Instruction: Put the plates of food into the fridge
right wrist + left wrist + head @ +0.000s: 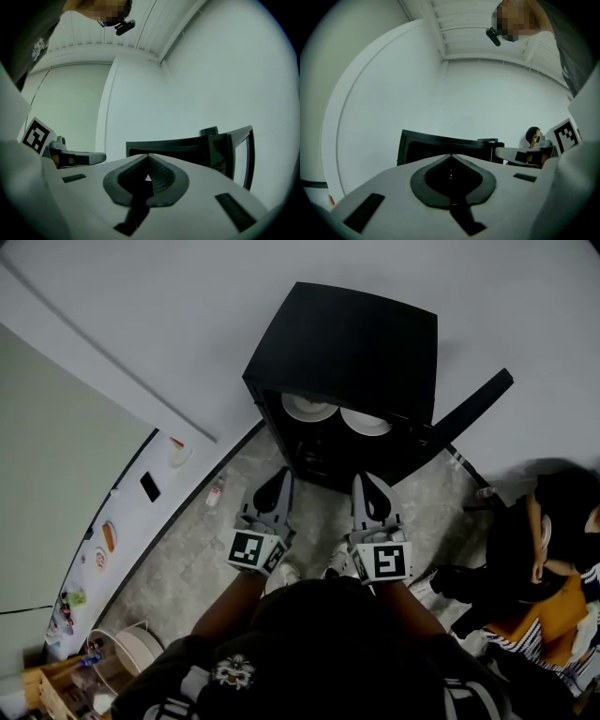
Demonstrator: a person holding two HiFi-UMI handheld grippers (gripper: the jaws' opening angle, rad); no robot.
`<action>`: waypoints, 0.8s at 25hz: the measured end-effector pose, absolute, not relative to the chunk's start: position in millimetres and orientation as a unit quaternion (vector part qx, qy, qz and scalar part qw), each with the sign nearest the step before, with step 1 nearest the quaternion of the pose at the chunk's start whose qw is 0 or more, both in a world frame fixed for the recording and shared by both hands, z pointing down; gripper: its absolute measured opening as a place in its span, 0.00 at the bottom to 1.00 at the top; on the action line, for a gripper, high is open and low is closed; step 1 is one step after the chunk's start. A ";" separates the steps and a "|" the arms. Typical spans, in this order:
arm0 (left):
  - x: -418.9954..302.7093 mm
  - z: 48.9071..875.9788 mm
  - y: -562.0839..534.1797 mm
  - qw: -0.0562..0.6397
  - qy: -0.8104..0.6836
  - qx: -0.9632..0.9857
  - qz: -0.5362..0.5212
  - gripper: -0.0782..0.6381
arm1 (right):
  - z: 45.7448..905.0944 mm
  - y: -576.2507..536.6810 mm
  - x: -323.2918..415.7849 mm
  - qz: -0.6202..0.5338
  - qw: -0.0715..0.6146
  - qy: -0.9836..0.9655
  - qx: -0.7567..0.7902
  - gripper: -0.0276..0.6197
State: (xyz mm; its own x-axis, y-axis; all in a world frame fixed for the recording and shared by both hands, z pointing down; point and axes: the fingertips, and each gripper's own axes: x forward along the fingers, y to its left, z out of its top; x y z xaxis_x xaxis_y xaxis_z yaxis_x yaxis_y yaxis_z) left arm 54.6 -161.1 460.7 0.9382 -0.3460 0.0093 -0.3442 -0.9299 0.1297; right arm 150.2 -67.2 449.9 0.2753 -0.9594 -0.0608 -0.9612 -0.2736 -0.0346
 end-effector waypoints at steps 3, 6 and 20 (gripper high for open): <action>43.3 455.5 -159.1 0.058 -0.167 0.984 -0.012 0.14 | 450.0 -65.5 137.8 0.008 0.022 0.591 -0.806 0.08; 32.9 451.6 -158.3 0.045 -0.158 0.986 -0.015 0.14 | 447.7 -65.6 123.4 0.009 0.025 0.583 -0.812 0.08; -25.8 450.2 -144.3 0.039 -0.112 0.993 -0.011 0.14 | 442.4 -55.2 61.7 0.023 0.004 0.559 -0.829 0.08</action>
State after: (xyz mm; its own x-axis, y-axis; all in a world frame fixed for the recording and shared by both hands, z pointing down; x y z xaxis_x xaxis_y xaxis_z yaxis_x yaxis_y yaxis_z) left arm -25.8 -144.3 450.2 0.9746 -0.2233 -0.0133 -0.2216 -0.9719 0.0794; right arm 61.7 -55.2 442.4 0.3748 -0.9261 -0.0436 -0.9265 -0.3758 0.0187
